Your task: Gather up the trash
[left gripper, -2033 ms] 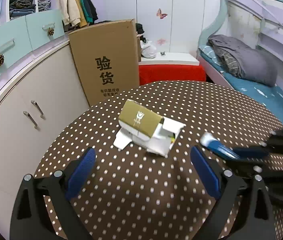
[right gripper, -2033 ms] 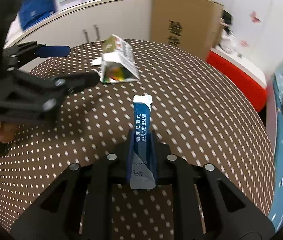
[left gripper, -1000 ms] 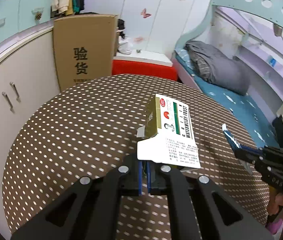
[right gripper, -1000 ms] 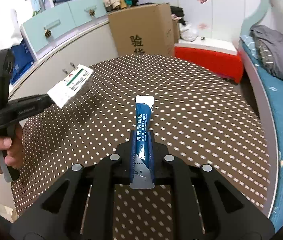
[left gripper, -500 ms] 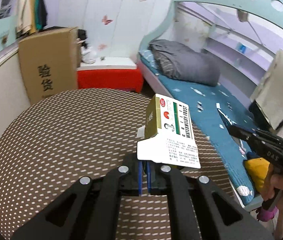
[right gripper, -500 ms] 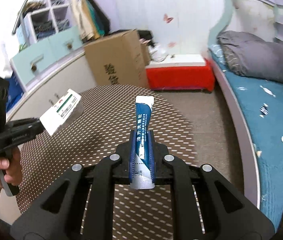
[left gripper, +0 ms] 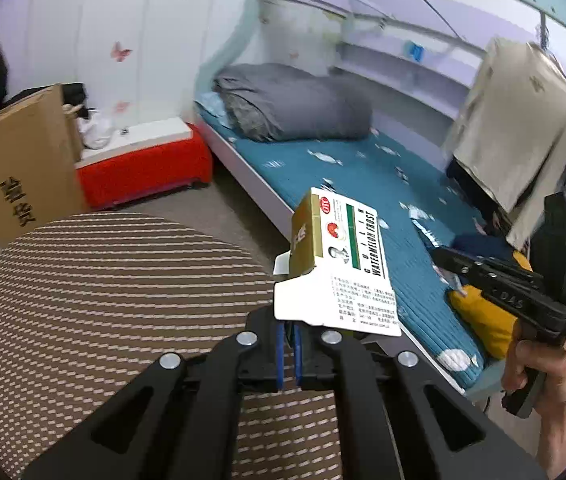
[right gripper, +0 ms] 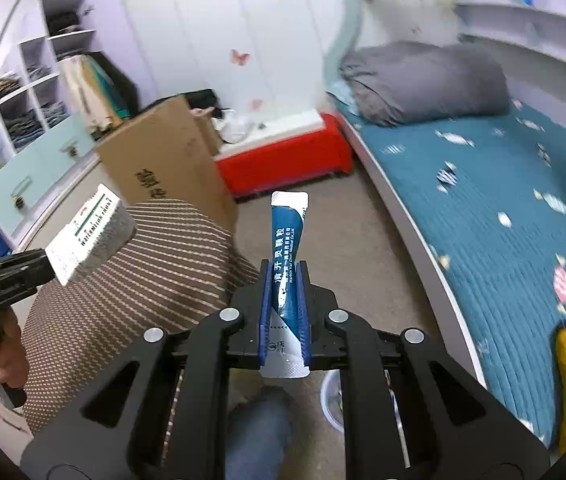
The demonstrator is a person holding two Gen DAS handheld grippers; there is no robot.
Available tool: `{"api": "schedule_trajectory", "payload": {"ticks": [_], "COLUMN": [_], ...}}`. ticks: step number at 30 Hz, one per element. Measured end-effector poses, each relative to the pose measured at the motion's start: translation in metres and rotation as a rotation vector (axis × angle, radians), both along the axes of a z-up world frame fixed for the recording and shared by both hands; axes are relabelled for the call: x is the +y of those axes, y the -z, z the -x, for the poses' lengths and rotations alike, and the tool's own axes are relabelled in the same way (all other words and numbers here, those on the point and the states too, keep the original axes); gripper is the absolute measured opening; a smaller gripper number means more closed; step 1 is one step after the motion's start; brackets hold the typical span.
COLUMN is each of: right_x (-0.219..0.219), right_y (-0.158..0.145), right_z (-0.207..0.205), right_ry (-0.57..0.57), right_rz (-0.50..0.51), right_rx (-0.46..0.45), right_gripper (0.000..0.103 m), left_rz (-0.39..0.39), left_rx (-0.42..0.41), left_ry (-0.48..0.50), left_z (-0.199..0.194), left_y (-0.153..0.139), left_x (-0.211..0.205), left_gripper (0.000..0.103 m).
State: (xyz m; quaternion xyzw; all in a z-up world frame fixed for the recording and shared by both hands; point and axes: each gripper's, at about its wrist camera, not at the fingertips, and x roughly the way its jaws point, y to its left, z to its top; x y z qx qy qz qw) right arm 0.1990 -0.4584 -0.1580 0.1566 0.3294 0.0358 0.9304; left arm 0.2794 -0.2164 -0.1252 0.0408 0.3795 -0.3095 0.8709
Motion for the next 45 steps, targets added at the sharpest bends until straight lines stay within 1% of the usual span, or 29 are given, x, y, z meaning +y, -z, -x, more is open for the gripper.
{"api": "schedule_trajectory", "payload": {"ticks": [6,9,10,16,18,21,22,24,25,26,28,31,33,36,37,38,39,40,41,42,43,45], "right_x": [-0.040,-0.052,-0.058,-0.083,-0.091,-0.102,-0.104,-0.112,-0.117,-0.120,-0.127,-0.135,-0.142,-0.146,-0.147,-0.148,-0.149,-0.149,-0.149,-0.149,-0.147,-0.143], "right_y": [0.052,0.076,0.087,0.135,0.153,0.176,0.180,0.188,0.190,0.189,0.184,0.172,0.167,0.162,0.161,0.160,0.162,0.162,0.163,0.163,0.163,0.163], "right_z": [0.001,-0.001,-0.003,-0.019,-0.026,-0.033,-0.034,-0.034,-0.031,-0.027,-0.018,-0.011,-0.006,-0.001,0.000,0.001,0.003,0.004,0.006,0.007,0.007,0.009], "right_ry": [0.069,0.089,0.098,0.143,0.152,0.159,0.163,0.190,0.214,0.233,0.257,0.273,0.284,0.295,0.295,0.294,0.294,0.294,0.296,0.297,0.298,0.298], "right_rz": [-0.082,-0.122,-0.143,-0.236,-0.264,-0.319,-0.326,-0.334,-0.352,-0.363,-0.379,-0.356,-0.352,-0.338,-0.333,-0.332,-0.334,-0.337,-0.339,-0.336,-0.334,-0.330], "right_rx": [0.105,0.152,0.173,0.276,0.314,0.359,0.369,0.383,0.375,0.359,0.325,0.301,0.287,0.277,0.277,0.274,0.271,0.268,0.267,0.267,0.266,0.264], "right_gripper": [0.012,0.012,0.012,0.012,0.015,0.015,0.017,0.042,0.074,0.078,0.078,0.079,0.081,0.088,0.089,0.089,0.089,0.090,0.092,0.093,0.093,0.096], "left_rz": [-0.055,-0.097,-0.123,-0.234,-0.263,-0.314,-0.336,-0.367,-0.380,-0.399,-0.432,-0.491,-0.525,-0.576,-0.597,-0.612,-0.628,-0.648,-0.660,-0.670,-0.675,-0.676], "left_rx": [0.055,0.090,0.103,0.159,0.172,0.195,0.203,0.220,0.227,0.238,0.263,0.314,0.330,0.352,0.363,0.374,0.386,0.394,0.384,0.364,0.360,0.393], "left_ry": [0.076,0.105,0.116,0.152,0.158,0.170,0.177,0.190,0.196,0.204,0.221,0.251,0.265,0.277,0.279,0.279,0.279,0.274,0.265,0.253,0.245,0.221], "left_z": [0.006,0.004,0.003,-0.005,-0.006,-0.009,-0.010,-0.012,-0.013,-0.013,-0.013,-0.014,-0.015,-0.017,-0.019,-0.019,-0.021,-0.022,-0.024,-0.025,-0.027,-0.032], "left_y": [0.026,0.042,0.050,0.089,0.099,0.115,0.121,0.131,0.134,0.140,0.151,0.170,0.179,0.195,0.201,0.206,0.211,0.216,0.218,0.220,0.221,0.223], "left_x": [-0.059,-0.086,-0.098,-0.136,-0.146,-0.159,-0.165,-0.176,-0.181,-0.186,-0.195,-0.211,-0.218,-0.230,-0.234,-0.237,-0.240,-0.241,-0.243,-0.244,-0.244,-0.241], "left_gripper": [0.004,0.004,0.004,0.004,0.004,0.004,0.004,0.004,0.004,0.004,0.004,0.004,0.006,0.006,0.008,0.021,0.048,0.063,0.082,0.085,0.085,0.088]}}
